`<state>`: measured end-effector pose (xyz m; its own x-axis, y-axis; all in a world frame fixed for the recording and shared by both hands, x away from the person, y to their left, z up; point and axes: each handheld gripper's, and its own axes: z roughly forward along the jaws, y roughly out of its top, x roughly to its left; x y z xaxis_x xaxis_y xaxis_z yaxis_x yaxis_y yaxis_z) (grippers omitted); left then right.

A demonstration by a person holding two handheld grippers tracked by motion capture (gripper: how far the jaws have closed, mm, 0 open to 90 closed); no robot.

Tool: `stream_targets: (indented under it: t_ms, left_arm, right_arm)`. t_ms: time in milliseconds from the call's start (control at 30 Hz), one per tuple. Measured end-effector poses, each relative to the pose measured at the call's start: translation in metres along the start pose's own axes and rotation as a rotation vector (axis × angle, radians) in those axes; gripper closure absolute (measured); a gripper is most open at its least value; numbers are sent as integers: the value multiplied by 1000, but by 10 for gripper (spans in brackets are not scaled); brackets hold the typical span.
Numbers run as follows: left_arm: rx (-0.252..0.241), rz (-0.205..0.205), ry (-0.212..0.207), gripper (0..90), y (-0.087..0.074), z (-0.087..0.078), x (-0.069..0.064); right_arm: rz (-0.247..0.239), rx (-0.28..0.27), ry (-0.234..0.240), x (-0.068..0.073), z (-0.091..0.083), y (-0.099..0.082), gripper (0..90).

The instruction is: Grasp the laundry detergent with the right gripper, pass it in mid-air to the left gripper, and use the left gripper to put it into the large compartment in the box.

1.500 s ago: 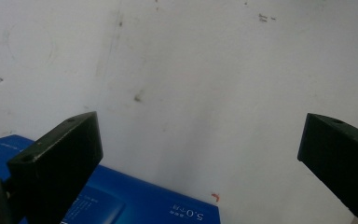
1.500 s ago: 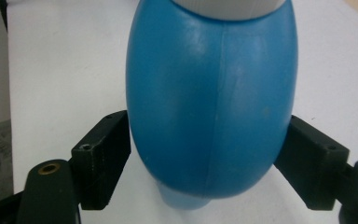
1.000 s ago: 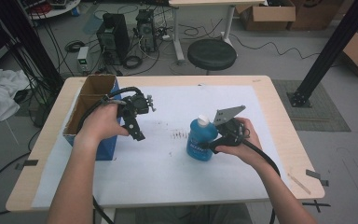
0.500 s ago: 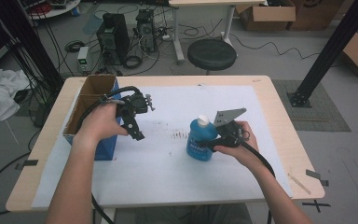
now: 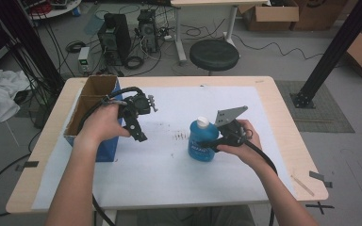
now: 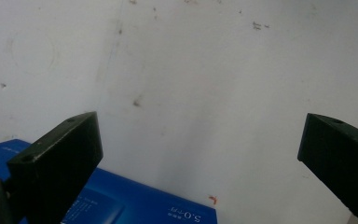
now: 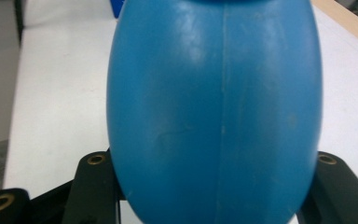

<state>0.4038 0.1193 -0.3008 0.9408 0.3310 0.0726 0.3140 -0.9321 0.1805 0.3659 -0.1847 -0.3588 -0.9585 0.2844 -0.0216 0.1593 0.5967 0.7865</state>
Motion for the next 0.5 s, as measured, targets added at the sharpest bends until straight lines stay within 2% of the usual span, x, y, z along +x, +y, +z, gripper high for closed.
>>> stream_targets:
  t_ms: [33,67,100,333,500]
  left_arm:
    - [-6,7,-2,4,1,-2,-1]
    - [-6,7,-2,4,1,-2,-1]
    - [-12,17,1,4,3,-5,-3]
    - [-53,48,7,3,12,-22,-11]
    - [-92,88,3,3,19,-41,-20]
  right_arm:
    - [-9,-2,28,-2,-2,5,446]
    - [-9,-2,28,-2,-2,5,446]
    - [-21,-1,51,-3,-3,10,447]
    - [-69,23,110,-6,-4,31,447]
    - [-120,32,156,-3,-3,50,448]
